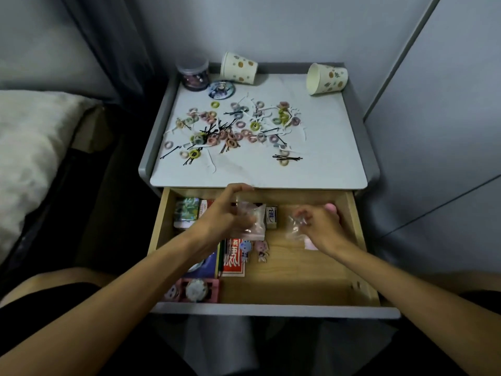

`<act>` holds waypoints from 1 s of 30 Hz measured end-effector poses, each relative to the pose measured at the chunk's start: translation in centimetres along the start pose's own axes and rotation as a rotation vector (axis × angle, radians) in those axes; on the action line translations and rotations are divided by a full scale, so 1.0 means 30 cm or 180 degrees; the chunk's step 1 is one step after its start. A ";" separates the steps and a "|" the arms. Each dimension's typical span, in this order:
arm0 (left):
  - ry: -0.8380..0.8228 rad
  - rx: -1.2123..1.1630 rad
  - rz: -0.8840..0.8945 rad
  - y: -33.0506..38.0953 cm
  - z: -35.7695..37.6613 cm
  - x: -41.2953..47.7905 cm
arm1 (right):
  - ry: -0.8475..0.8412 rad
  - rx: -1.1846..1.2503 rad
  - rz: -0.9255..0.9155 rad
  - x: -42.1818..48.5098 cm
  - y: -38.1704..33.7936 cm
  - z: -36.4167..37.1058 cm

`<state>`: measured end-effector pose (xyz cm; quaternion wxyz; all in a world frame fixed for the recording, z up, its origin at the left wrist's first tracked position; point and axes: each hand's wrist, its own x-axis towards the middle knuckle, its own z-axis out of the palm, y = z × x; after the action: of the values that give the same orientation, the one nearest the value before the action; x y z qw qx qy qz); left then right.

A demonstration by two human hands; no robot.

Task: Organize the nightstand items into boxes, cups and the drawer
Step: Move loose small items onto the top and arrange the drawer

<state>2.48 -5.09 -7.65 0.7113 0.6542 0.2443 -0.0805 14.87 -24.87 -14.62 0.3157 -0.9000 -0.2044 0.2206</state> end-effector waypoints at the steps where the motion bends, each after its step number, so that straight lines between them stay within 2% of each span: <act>1: -0.0039 0.0053 -0.0028 -0.015 -0.007 0.006 | 0.0112 0.0017 0.0034 0.018 0.013 0.022; 4: -0.0187 0.0202 -0.0065 -0.059 -0.016 0.034 | 0.0230 0.0081 0.0002 0.059 0.043 0.076; 7: -0.0199 0.0214 -0.0102 -0.083 -0.002 0.059 | 0.0287 -0.0196 -0.0205 0.070 0.057 0.096; 9: -0.0123 0.0194 -0.0102 -0.091 0.005 0.070 | 0.0290 -0.0609 -0.0324 0.056 0.056 0.094; 12: 0.0013 0.0137 -0.0093 -0.102 0.015 0.077 | 0.0597 -0.1813 -0.0588 0.010 0.032 0.070; 13: 0.0057 0.0118 -0.0099 -0.106 0.017 0.078 | 0.0695 -0.1939 -0.0682 -0.003 0.013 0.061; 14: 0.0097 0.0103 -0.0113 -0.110 0.017 0.079 | 0.0713 -0.1798 -0.0765 -0.016 -0.007 0.053; 15: 0.0128 0.0083 -0.0132 -0.111 0.018 0.079 | 0.0649 -0.1327 -0.0815 -0.029 -0.034 0.042; 18: 0.0160 -0.0076 -0.0218 -0.118 0.019 0.083 | -0.0143 0.0601 -0.0553 -0.071 -0.118 0.029; 20: 0.0144 -0.0115 -0.0249 -0.119 0.021 0.082 | -0.0513 0.1159 -0.0434 -0.091 -0.154 0.032; 23: 0.0102 -0.0137 -0.0293 -0.117 0.027 0.084 | -0.0617 0.1400 -0.0436 -0.090 -0.154 0.046; 27: 0.0097 0.0013 -0.0302 -0.114 0.033 0.085 | -0.0634 0.1331 -0.0400 -0.069 -0.132 0.056; 30: 0.0280 0.0048 -0.0355 -0.114 0.031 0.096 | -0.0190 0.1060 -0.0241 -0.036 -0.081 0.053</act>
<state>3.73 -5.85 -11.97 0.6893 0.6478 0.3108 -0.0930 12.59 -22.91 -13.86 0.4622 -0.8200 -0.2080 0.2660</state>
